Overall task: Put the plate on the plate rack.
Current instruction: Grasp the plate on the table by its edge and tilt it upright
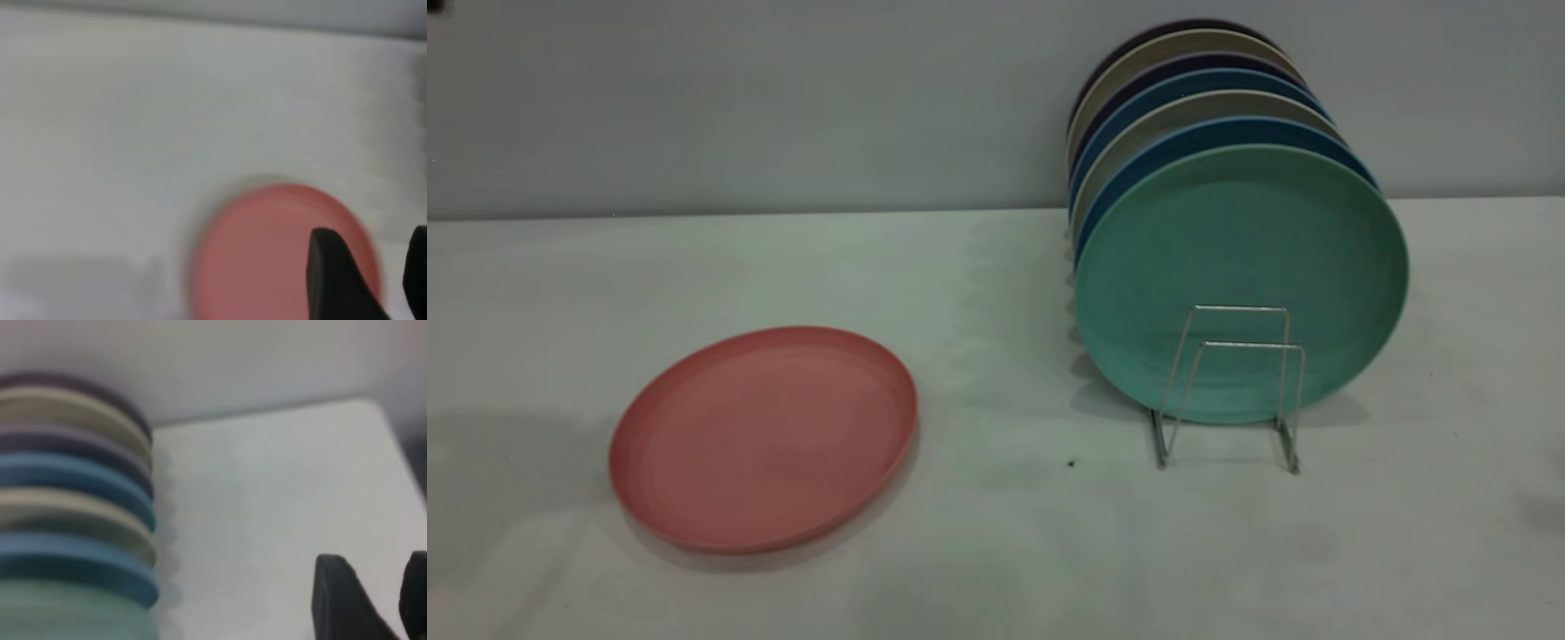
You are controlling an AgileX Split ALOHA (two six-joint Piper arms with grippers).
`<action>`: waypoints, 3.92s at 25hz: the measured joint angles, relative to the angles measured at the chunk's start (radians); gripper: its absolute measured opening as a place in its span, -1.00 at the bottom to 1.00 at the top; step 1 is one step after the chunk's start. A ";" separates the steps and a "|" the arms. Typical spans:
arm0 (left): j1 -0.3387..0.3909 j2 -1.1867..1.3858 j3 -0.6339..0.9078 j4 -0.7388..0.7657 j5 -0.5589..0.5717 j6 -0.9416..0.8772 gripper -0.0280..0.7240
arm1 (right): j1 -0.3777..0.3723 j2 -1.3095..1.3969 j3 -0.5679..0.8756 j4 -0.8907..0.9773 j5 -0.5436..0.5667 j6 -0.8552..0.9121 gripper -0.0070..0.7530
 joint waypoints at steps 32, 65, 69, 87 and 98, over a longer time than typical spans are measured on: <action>0.263 0.530 0.128 -0.491 0.094 0.573 -0.16 | -0.192 0.411 0.001 0.605 0.402 -0.655 -0.35; 0.070 0.661 0.128 -0.554 -0.109 0.605 0.15 | -0.192 0.411 0.001 0.624 0.406 -0.673 -0.35; 0.070 0.664 0.128 -0.637 -0.106 0.676 0.11 | -0.192 0.411 0.001 0.624 0.406 -0.673 -0.35; 0.070 0.728 0.120 -0.671 -0.101 0.709 -0.28 | -0.192 0.411 0.001 0.646 0.409 -0.692 -0.35; 0.070 0.730 0.111 -0.727 -0.097 0.760 -0.70 | -0.192 0.411 0.001 0.647 0.409 -0.692 -0.35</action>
